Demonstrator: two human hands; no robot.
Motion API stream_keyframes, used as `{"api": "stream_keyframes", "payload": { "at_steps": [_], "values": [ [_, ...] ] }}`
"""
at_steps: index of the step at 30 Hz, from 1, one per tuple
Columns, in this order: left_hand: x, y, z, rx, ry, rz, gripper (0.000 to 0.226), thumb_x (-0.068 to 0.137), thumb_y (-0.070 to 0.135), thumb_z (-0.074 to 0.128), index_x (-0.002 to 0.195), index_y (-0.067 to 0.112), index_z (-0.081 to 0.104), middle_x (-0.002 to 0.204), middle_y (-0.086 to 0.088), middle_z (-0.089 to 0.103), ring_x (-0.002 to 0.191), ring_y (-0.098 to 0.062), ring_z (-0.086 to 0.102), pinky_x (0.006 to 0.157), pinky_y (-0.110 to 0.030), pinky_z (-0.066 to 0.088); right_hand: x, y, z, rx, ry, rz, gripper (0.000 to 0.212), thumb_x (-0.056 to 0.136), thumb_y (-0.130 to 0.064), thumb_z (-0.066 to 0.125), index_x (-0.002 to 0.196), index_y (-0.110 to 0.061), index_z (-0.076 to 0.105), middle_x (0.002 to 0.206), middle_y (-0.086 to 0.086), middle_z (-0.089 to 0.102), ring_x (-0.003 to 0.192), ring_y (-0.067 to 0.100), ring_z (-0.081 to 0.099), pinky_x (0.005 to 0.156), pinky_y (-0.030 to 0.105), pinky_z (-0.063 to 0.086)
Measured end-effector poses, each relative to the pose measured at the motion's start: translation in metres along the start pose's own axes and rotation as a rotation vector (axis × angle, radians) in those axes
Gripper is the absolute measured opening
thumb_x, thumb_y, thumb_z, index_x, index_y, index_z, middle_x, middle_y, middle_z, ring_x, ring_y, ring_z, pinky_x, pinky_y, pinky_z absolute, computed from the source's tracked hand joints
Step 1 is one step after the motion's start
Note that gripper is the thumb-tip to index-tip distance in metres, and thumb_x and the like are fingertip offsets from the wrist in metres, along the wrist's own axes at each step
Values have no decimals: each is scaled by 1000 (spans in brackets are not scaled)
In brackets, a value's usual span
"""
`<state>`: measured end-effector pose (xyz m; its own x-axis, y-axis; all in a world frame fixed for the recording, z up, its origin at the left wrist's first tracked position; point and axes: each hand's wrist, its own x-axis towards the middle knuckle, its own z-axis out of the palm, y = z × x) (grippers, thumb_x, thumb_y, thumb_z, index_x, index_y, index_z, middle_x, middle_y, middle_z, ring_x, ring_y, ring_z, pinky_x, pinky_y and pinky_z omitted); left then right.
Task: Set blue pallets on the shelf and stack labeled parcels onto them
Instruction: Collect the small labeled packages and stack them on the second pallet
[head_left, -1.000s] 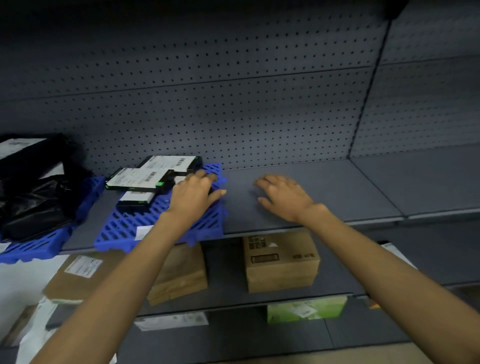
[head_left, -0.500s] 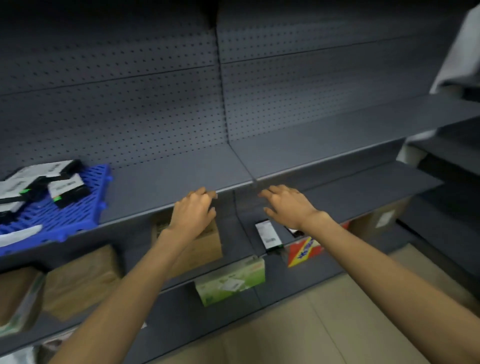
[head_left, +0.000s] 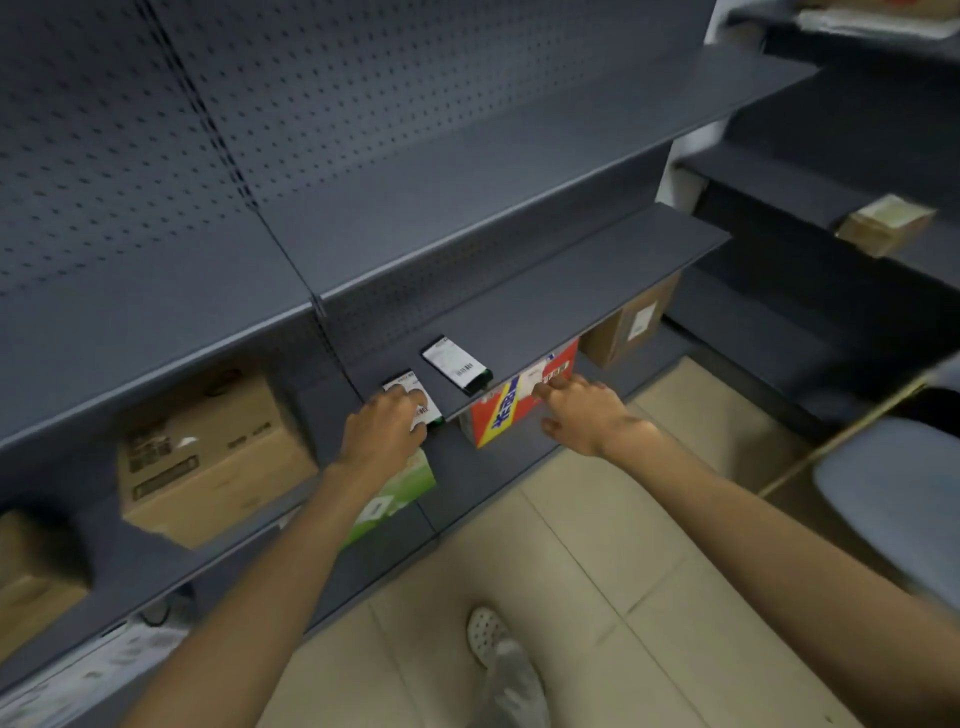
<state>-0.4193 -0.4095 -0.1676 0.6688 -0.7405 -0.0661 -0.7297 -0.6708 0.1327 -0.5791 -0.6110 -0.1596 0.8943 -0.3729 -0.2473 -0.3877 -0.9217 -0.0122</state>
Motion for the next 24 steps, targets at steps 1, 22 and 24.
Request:
{"api": "stream_keyframes", "payload": {
  "at_steps": [1, 22, 24],
  "values": [
    [10, 1, 10, -7, -10, -2, 36, 93, 23, 57, 128, 22, 58, 127, -3, 57, 116, -28, 55, 80, -46, 51, 9, 5, 7, -5, -15, 2, 46, 96, -33, 48, 139, -15, 45, 136, 10, 51, 126, 32, 49, 100, 42, 42],
    [153, -49, 209, -260, -180, -454, 60, 95, 33, 57, 150, 20, 35, 154, -10, 28, 145, -31, 17, 110, -47, 38, 274, 17, 160, 226, -275, -72, 69, 98, -33, 50, 154, -7, 17, 156, 14, 26, 141, 31, 29, 107, 42, 35],
    [168, -49, 233, -309, -176, -531, 68, 96, 37, 56, 154, 20, 25, 159, -14, 16, 149, -32, 9, 114, -47, 32, 302, 19, 182, 270, -249, -81, 78, 97, -36, 52, 156, -8, 10, 160, 15, 16, 146, 33, 19, 114, 43, 28]
  ]
}}
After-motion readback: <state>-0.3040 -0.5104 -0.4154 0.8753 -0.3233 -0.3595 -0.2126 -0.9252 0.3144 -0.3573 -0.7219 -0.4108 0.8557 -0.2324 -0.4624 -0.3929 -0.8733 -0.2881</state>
